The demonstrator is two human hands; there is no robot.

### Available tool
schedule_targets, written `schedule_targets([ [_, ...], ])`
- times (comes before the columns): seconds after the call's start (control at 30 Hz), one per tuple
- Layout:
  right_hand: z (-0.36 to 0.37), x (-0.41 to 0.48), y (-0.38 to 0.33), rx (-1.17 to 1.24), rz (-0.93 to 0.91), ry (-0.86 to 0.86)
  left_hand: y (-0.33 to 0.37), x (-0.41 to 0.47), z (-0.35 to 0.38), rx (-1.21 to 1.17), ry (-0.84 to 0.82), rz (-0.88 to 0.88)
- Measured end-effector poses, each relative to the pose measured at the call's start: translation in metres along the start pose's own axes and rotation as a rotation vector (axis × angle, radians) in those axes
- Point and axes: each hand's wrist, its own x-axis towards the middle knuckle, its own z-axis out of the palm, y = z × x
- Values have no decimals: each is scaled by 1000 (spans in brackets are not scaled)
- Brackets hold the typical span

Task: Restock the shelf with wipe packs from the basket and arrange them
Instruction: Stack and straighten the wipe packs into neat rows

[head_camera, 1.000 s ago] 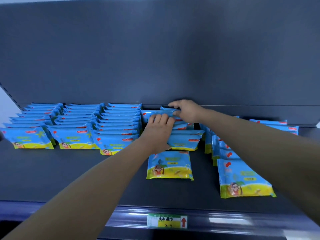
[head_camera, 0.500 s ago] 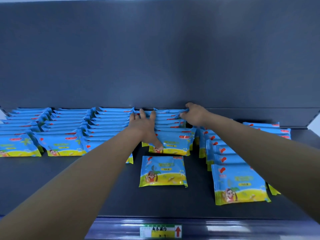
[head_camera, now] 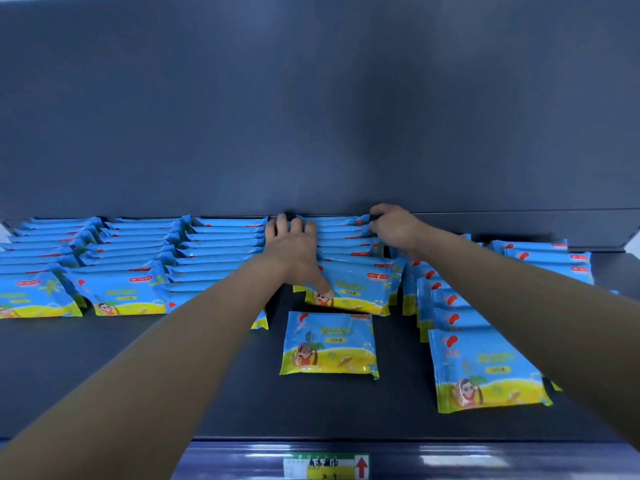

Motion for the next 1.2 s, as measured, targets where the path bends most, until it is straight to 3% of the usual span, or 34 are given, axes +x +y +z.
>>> schedule_targets([
  [0.3,1,-13,3,165,16,-107,-7,-1,7,-154,-16,11],
  [0.5,6,-10,-3,154,35,-129,-11,2,6,-344,-94,30],
  [0.77,-6,-14,7,180,14,25,-14,1,10,-343,-19,63],
  [1.03,23,-29,1,709,148,102,-11,-8,17,-665,-41,18],
  [1.2,24,-27,-12,947,358,98,-16,-13,21,-571,-70,38],
])
